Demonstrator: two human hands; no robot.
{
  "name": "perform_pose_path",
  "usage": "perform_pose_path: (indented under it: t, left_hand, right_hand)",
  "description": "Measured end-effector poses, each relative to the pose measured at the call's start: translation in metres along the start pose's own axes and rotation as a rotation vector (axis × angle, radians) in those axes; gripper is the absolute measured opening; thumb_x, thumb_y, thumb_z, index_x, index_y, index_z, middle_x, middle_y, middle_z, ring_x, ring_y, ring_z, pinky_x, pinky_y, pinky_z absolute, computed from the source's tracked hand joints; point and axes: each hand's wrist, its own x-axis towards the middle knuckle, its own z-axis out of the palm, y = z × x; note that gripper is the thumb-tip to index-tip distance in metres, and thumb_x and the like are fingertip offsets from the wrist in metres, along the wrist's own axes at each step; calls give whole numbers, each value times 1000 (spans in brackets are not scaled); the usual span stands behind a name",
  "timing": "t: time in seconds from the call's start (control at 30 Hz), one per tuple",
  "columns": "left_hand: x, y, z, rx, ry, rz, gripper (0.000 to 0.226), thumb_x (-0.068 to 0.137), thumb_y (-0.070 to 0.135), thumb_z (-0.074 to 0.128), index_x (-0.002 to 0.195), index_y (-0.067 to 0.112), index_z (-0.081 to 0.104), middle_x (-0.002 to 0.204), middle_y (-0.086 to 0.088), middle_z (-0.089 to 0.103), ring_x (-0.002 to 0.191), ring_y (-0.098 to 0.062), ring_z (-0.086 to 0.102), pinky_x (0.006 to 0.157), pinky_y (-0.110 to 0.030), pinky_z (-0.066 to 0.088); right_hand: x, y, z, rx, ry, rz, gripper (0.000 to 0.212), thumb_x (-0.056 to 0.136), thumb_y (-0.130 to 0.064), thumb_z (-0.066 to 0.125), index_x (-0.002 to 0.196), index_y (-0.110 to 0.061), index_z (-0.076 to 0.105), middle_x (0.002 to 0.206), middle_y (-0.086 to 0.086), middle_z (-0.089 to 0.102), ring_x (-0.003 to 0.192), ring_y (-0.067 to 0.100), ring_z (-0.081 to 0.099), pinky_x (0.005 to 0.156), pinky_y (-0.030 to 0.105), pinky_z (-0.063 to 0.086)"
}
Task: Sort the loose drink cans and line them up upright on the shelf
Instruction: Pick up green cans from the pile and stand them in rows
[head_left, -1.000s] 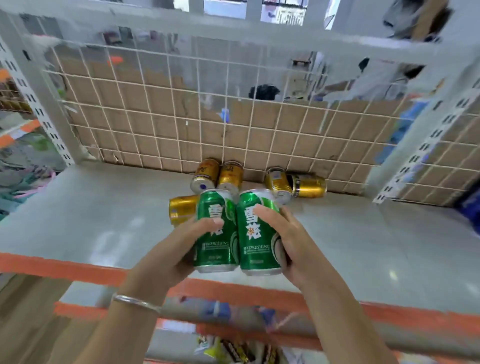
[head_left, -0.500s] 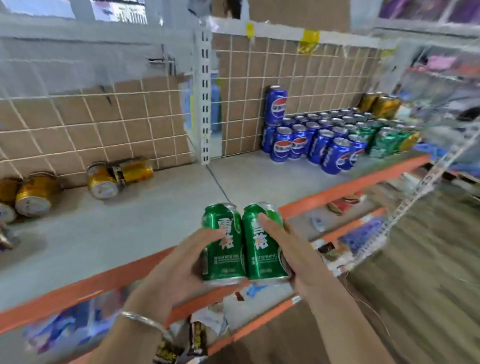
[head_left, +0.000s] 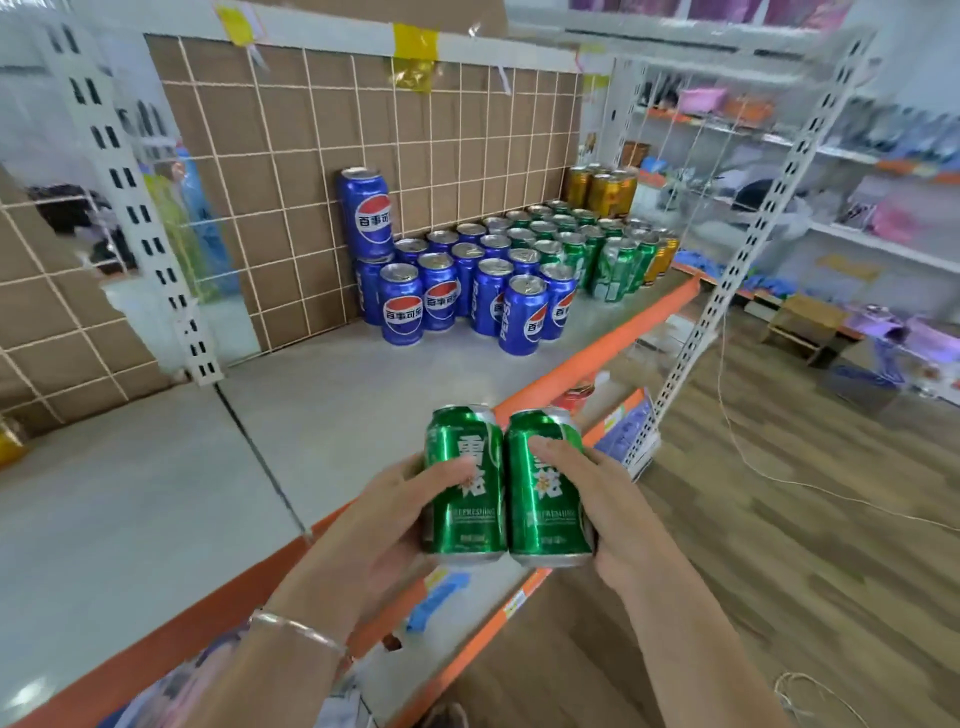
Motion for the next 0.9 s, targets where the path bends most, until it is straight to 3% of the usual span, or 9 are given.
perform_pose_path:
  t: [0.1, 0.2, 0.3, 0.37, 0.43, 0.5, 0.7, 0.8, 0.9]
  left_hand:
    - [47, 14, 11, 5, -14, 21, 24, 88, 6, 53, 109, -3, 60, 92, -20, 72, 73, -26, 72, 53, -32, 57]
    - [94, 26, 20, 109, -29, 48, 27, 88, 12, 56, 114, 2, 59, 101, -20, 70, 85, -28, 69, 71, -43, 59]
    - [129, 31, 30, 148, -57, 40, 33, 85, 17, 63, 115, 5, 59, 105, -20, 69, 93, -32, 66, 89, -52, 52]
    - [146, 32, 37, 162, -67, 27, 43, 77, 24, 67, 115, 6, 60, 109, -22, 67, 100, -37, 65, 92, -56, 49]
    - [163, 33, 42, 164, -62, 14, 47, 72, 27, 68, 114, 7, 60, 111, -24, 66, 104, -40, 63, 92, -59, 48]
    - [179, 33, 48, 166, -61, -3, 49, 71, 27, 70, 115, 7, 60, 111, -24, 66, 105, -40, 63, 91, -61, 47]
    - [228, 32, 73, 123, -46, -5, 49, 69, 24, 73, 114, 10, 60, 104, -15, 71, 95, -31, 69, 80, -48, 56]
    - [255, 34, 91, 130, -54, 40, 42, 71, 22, 71, 111, 15, 61, 103, -12, 72, 91, -27, 70, 70, -43, 58]
    - [286, 33, 107, 125, -42, 69, 42, 71, 17, 71, 111, 12, 61, 104, -13, 71, 90, -25, 71, 66, -35, 58]
  right_hand:
    - [39, -21, -11, 11, 43, -8, 37, 79, -27, 73, 111, -9, 65, 96, 15, 73, 87, 32, 71, 83, 51, 56]
    - [71, -42, -22, 20, 76, -52, 47, 71, -31, 78, 110, -10, 65, 94, 13, 74, 85, 30, 72, 82, 50, 56]
    - [93, -56, -36, 66, 84, -77, 35, 75, -23, 75, 106, -9, 64, 88, 12, 75, 77, 27, 72, 71, 41, 59]
    - [105, -61, -44, 72, 88, -81, 45, 69, -26, 78, 107, -7, 64, 90, 14, 74, 80, 30, 72, 77, 47, 58]
    - [116, -65, -50, 56, 98, -83, 64, 55, -33, 81, 111, -8, 62, 95, 16, 73, 88, 34, 71, 84, 54, 55]
    - [127, -71, -58, 38, 108, -93, 68, 53, -32, 82, 113, -7, 62, 97, 16, 73, 90, 34, 71, 85, 55, 54]
    - [164, -93, -92, 28, 101, -128, 42, 65, -23, 77, 103, -9, 66, 93, 14, 74, 84, 31, 72, 80, 48, 56]
    - [190, -109, -110, 29, 101, -139, 42, 60, -27, 79, 98, -12, 69, 93, 13, 74, 85, 32, 71, 83, 51, 55]
    - [224, -124, -133, 17, 127, -125, 33, 68, -25, 79, 97, -13, 68, 89, 11, 75, 81, 30, 72, 78, 47, 57]
